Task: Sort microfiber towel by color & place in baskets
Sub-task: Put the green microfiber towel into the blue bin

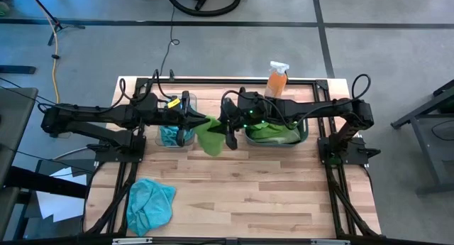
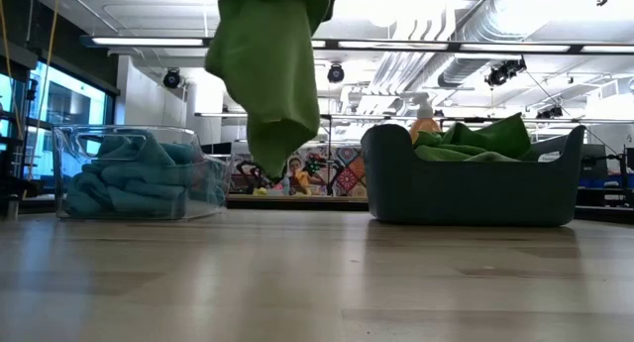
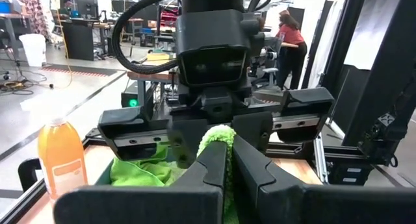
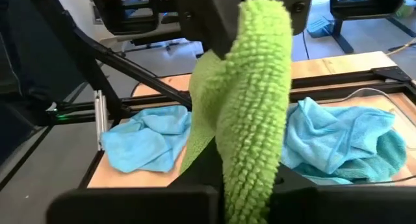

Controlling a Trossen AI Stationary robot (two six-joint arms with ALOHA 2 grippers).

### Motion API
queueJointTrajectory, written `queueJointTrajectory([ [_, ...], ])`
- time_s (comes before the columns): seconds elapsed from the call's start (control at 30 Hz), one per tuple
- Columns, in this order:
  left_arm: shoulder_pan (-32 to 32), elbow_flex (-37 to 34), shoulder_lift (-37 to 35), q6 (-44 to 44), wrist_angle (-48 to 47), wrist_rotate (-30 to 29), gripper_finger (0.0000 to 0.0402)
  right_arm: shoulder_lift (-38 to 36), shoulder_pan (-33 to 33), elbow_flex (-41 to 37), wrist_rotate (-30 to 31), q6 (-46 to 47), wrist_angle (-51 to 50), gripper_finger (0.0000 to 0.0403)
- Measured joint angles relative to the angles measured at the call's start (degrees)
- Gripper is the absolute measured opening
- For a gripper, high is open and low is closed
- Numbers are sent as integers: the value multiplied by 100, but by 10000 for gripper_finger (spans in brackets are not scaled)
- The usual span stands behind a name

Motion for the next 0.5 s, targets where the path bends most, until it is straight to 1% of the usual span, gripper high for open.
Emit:
queueJointTrajectory([
  [0.03, 0, 0, 0, 22, -3, -11, 0, 0, 0, 0, -35, -6, -1, 16],
  [0.1, 0, 0, 0, 113, -6, -34, 3, 0, 0, 0, -54, 15, -7, 19],
  [0.17, 0, 0, 0, 199, -3, -38, 10, 0, 0, 0, -75, 15, -10, 9],
  [0.27, 0, 0, 0, 218, -21, -46, 29, 0, -4, 0, -76, 10, -15, 6],
  [0.37, 0, -1, -32, 185, -112, -55, 55, -45, 0, 0, -84, -201, -132, 4],
  [0.43, 0, 42, -136, 156, -390, -166, 75, -160, -30, 0, -49, -332, -321, 4],
  [0.5, 0, 199, -277, 197, -1011, -352, 96, -350, -82, 0, -2, -377, -687, 3],
])
